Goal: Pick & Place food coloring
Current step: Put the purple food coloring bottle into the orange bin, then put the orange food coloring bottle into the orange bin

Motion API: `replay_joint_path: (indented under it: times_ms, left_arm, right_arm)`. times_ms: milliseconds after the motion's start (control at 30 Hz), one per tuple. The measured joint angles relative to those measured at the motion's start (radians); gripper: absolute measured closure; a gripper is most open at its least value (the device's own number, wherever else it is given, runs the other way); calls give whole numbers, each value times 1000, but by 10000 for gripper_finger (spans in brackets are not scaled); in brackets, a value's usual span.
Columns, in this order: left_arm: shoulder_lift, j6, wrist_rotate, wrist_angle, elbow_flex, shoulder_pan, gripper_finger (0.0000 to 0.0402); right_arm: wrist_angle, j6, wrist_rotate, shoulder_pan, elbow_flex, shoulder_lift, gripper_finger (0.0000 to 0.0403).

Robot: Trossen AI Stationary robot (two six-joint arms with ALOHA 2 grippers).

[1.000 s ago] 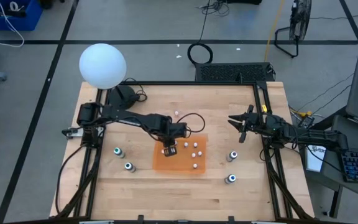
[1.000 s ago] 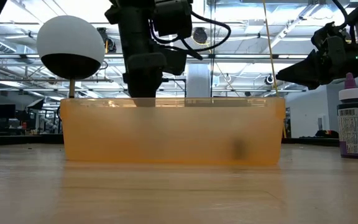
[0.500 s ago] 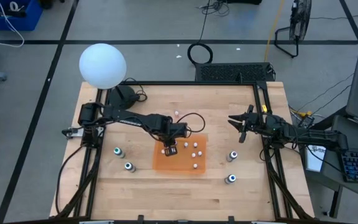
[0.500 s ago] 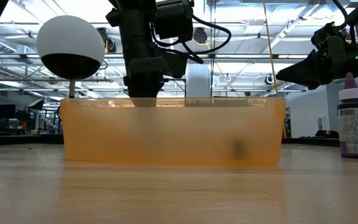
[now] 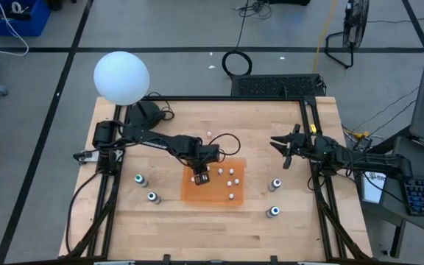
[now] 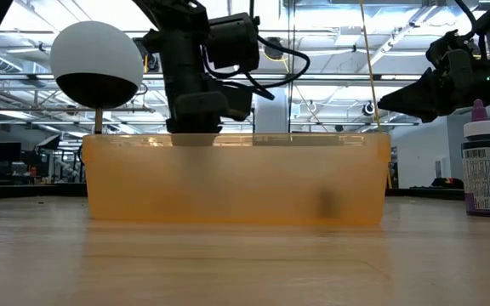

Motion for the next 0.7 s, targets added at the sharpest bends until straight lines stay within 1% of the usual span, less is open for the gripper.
replay_joint_path:
  times_ms: [233, 267, 433, 500, 600, 700]
  left_arm:
    - [0, -10, 1, 1, -3, 0, 344]
    - [0, -17, 0, 1, -3, 0, 337]
    - [0, -38, -4, -6, -6, 0, 256]
    - [-1, -47, -4, -6, -6, 0, 231]
    - [-10, -54, -4, -11, -6, 1, 206]
    - [-33, -59, 12, -9, -6, 1, 196]
  right_arm:
    - [0, 0, 0, 0, 0, 0, 319]
    - [0, 0, 0, 0, 0, 0, 319]
    - [0, 0, 0, 0, 0, 0, 319]
    - [0, 0, 0, 0, 0, 0, 319]
    - [0, 0, 0, 0, 0, 0, 319]
    - [0, 0, 0, 0, 0, 0, 319]
